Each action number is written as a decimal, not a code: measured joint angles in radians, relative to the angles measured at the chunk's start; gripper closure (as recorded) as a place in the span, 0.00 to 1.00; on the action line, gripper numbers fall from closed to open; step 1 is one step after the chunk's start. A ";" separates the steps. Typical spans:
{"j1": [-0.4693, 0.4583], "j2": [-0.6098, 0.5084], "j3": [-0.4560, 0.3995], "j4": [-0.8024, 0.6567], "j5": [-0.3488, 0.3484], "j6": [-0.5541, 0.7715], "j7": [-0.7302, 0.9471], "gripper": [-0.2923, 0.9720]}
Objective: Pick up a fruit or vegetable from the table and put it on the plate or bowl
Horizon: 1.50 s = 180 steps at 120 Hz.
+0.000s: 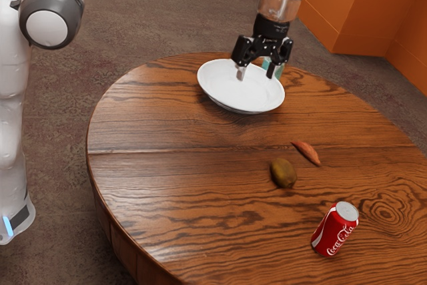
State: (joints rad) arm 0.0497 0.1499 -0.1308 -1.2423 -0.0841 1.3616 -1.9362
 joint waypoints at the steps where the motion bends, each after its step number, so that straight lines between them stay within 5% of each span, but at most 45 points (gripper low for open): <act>1: 0.000 0.000 0.000 0.000 0.000 0.001 -0.010 0.23; 15: -0.008 -0.012 -0.006 0.000 -0.011 0.013 -0.080 0.23; 31: -0.031 -0.039 -0.022 -0.001 -0.034 0.016 0.067 0.23; 66: -0.094 0.081 -0.024 0.019 -0.010 0.134 0.944 0.23; 86: 0.000 0.224 0.031 0.076 -0.009 0.263 1.423 0.23; 106: 0.023 0.306 -0.010 0.092 -0.006 0.336 1.827 0.23; 139: 0.099 0.416 -0.169 0.128 -0.004 0.461 2.330 0.24; 180: 0.078 0.420 -0.176 0.063 0.032 0.500 2.750 0.24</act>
State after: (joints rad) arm 0.1277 0.5694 -0.3065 -1.1792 -0.0523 1.8621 0.8133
